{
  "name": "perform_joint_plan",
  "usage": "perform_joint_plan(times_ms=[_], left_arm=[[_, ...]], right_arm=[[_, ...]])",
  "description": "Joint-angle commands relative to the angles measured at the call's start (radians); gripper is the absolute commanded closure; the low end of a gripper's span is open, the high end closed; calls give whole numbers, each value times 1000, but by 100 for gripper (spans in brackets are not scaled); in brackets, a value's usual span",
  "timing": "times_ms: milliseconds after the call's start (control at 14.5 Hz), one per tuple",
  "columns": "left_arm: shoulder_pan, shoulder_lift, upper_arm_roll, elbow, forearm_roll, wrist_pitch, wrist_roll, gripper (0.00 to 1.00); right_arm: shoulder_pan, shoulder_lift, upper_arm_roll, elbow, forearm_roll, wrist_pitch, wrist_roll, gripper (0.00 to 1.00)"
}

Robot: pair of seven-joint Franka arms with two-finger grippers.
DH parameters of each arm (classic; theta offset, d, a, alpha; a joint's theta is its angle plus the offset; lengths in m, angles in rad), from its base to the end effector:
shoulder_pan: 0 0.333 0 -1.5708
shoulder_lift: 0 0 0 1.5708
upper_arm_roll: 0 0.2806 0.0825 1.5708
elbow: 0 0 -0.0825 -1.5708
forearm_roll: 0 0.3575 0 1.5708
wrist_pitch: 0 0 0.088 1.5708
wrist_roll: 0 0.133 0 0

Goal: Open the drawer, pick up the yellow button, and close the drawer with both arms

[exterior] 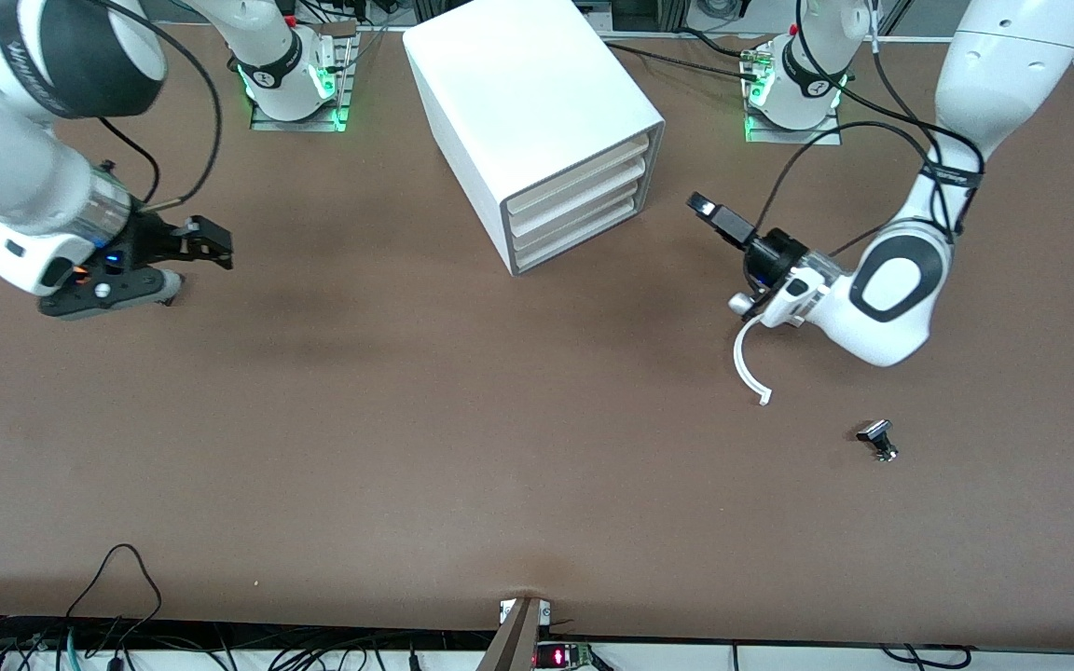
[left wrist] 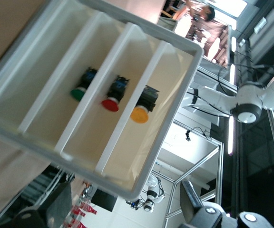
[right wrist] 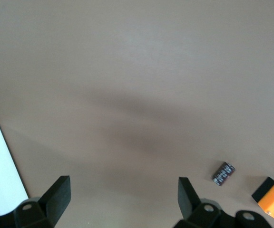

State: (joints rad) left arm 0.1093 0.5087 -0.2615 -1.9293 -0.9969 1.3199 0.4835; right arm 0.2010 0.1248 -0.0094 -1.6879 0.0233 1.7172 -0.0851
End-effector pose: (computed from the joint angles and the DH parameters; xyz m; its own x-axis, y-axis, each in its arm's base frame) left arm 0.4558 -0.1943 0.2496 0.7038 -0.5810 -0.4087 0.2759 -0.3065 0.9110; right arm 0.5478 0.1093 0.4549 0.9586 0.2690 -0.0932 0.2674 -0.9631 -0.0295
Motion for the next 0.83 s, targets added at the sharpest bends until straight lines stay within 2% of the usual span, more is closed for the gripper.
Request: perform_joint_plan(times_ms=[0,277,553,761], left_arm=[[-6,-18,-57,-71,-51,71,124,0],[-17,-18,-125,-97,-60,128,138,0],[-36,-24,-206,-166,-115,254,187,4],[-39,-24,-228,-184,-134,291,190,5]], right_arm=[[89,32,-7,36,4,-13,17,0],[124,35,8,79,20,-1,22,0],[230,35,42,116,60,13,2,0],[264,38,42,125,58,36,-178,0]])
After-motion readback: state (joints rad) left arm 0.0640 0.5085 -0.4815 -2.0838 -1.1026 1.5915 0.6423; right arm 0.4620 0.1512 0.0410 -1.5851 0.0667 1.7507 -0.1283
